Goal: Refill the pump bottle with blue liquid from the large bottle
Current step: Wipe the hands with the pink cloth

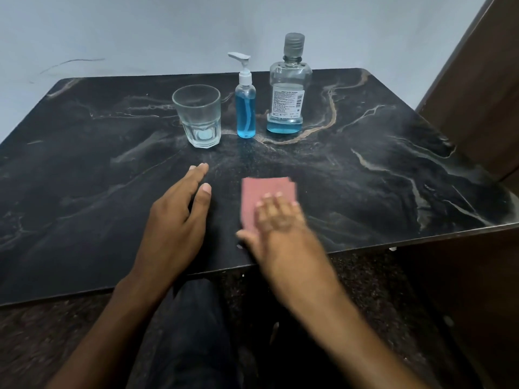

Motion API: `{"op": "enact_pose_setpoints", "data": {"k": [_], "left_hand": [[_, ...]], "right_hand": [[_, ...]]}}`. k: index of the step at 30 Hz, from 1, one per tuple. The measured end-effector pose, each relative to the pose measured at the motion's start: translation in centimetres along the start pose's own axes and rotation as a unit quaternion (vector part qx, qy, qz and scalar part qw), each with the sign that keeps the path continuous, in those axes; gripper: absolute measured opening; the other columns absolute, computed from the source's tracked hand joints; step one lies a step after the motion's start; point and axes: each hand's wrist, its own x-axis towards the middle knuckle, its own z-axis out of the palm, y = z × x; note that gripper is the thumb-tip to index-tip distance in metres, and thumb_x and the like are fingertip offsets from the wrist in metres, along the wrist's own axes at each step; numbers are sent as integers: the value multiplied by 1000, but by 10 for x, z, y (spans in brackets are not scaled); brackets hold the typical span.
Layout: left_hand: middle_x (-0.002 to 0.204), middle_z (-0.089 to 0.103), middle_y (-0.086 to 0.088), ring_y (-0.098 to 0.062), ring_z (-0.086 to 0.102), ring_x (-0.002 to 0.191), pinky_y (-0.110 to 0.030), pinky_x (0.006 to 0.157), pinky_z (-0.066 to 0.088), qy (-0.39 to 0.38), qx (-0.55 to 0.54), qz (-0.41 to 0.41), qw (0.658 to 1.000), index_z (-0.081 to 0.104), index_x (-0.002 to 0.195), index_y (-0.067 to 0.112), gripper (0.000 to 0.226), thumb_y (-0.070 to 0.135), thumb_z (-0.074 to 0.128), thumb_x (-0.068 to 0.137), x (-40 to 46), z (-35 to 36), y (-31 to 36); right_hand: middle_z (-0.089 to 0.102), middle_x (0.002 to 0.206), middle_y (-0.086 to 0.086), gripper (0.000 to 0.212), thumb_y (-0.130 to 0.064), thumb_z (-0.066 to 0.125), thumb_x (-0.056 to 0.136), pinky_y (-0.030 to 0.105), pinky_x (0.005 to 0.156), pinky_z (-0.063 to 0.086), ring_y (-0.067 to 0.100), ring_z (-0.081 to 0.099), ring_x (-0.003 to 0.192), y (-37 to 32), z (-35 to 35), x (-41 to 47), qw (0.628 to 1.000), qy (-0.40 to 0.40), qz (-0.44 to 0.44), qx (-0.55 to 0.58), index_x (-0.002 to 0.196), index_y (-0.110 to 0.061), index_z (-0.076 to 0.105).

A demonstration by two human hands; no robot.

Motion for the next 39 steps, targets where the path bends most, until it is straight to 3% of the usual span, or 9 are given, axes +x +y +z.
{"op": "enact_pose_setpoints", "data": {"k": [5, 9, 15, 22, 24, 27, 32, 34, 39], "left_hand": [[156, 45, 5, 2, 35, 145, 2, 109, 22, -12, -13, -10, 1000, 50, 151, 20, 43, 24, 44, 108, -2, -3, 1], [152, 43, 14, 12, 32, 141, 4, 108, 21, -5, -32, -21, 999, 49, 151, 22, 43, 26, 45, 108, -4, -5, 1], [161, 41, 7, 21, 26, 134, 13, 97, 16, 6, -52, -63, 997, 48, 152, 29, 44, 29, 44, 108, -1, -5, 0], [163, 35, 8, 5, 22, 151, -1, 114, 13, 30, -78, -79, 993, 41, 155, 18, 45, 18, 39, 110, 2, -4, -3], [164, 34, 8, 3, 20, 152, -3, 115, 12, 28, -78, -90, 992, 40, 156, 17, 46, 18, 39, 110, 3, -3, -4], [164, 33, 10, 4, 21, 151, 7, 106, 10, 29, -72, -102, 992, 38, 157, 19, 48, 23, 41, 109, 4, -3, -5], [164, 32, 17, 13, 20, 147, 11, 100, 11, 17, -84, -108, 990, 36, 158, 25, 50, 31, 41, 109, 2, -3, -5], [164, 32, 15, 11, 20, 147, 11, 101, 11, 13, -82, -104, 991, 36, 158, 23, 49, 29, 41, 109, 2, -3, -4], [164, 34, 7, 1, 23, 152, -5, 117, 13, 17, -90, -98, 991, 37, 157, 16, 47, 17, 38, 110, 2, -3, -2]], "right_hand": [[39, 158, 8, 57, -42, 36, 103, 38, 125, 12, 21, 26, 151, -31, 13, -3, 993, 8, -83, 80, 149, -9, 45], [19, 166, 0, 58, -43, 32, 105, 34, 123, 2, 15, 10, 154, 33, 5, 17, 999, 0, 29, 42, 157, -17, 27], [21, 165, 11, 63, -46, 28, 106, 42, 124, 7, 25, 12, 154, 76, -10, 49, 990, -1, 144, 14, 156, -7, 27], [26, 164, 12, 55, -35, 36, 106, 41, 125, 7, 26, 15, 153, -44, 17, 65, 984, -32, -144, 100, 156, -12, 29], [29, 163, 8, 53, -29, 41, 105, 40, 125, 9, 24, 18, 153, -42, 18, 59, 977, -39, -168, 124, 156, -18, 31], [33, 162, 4, 46, -27, 44, 105, 39, 122, 12, 21, 22, 152, -2, 10, 64, 990, -27, -74, 121, 150, -19, 43], [22, 166, 10, 55, -32, 31, 107, 40, 124, 7, 23, 13, 154, 42, -3, 69, 995, -5, 101, 23, 156, -7, 27], [21, 165, 14, 57, -33, 33, 107, 40, 124, 6, 26, 15, 154, 15, -2, 73, 998, -8, 66, 22, 155, -3, 26], [24, 165, 9, 61, -17, 42, 99, 36, 124, 12, 23, 19, 152, -58, 7, 57, 983, -24, -168, 75, 157, -8, 24]]}}
